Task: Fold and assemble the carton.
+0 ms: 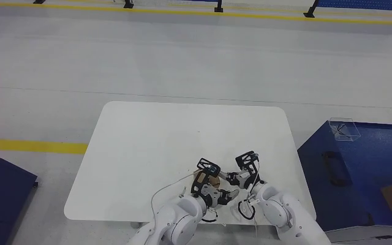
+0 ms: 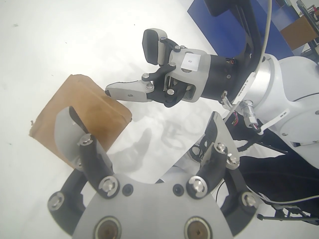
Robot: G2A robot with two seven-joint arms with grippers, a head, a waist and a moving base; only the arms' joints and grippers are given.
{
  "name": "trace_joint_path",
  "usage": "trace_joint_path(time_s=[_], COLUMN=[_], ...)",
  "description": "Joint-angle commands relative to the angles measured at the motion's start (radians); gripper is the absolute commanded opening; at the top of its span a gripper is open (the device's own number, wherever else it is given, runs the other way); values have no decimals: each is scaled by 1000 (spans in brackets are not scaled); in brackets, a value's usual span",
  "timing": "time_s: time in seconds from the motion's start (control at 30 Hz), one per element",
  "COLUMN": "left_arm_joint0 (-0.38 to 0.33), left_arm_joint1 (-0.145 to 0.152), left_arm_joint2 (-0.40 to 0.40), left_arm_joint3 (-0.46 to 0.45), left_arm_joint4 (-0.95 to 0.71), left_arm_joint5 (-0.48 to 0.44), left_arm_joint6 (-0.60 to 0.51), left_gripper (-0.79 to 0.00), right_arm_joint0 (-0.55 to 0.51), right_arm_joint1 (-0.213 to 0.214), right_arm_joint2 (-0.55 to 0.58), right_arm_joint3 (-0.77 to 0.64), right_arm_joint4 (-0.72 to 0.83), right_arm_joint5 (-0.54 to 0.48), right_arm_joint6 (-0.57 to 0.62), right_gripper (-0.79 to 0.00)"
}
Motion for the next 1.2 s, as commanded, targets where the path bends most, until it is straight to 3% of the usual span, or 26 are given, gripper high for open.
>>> trace_joint_path(time_s=[0.0,0.73,1.0,1.17], left_arm_joint0=[5,21,13,3], left_arm_joint1=[1,7,4,0], left_arm_joint2=[-5,-23,-17,-9], left_arm_joint3=[-2,-3,0,7], left_arm_joint4=[1,8,2,-3], left_arm_joint5=[-4,-29,-26,-22], left_arm_joint6=[-3,-45,-45,-39], left_gripper=[0,0,0,0], right_arm_joint0=[4,26,28,44], right_arm_joint1=[-1,-10,-7,-8], right_arm_joint2=[-5,-36,-13,-11], right_arm_joint3=[3,44,21,12], right_arm_joint4=[0,-20,64,77], right_arm_joint5=[-1,-33,-64,-27], right_arm_joint6=[1,21,95,146], right_gripper=[0,0,0,0])
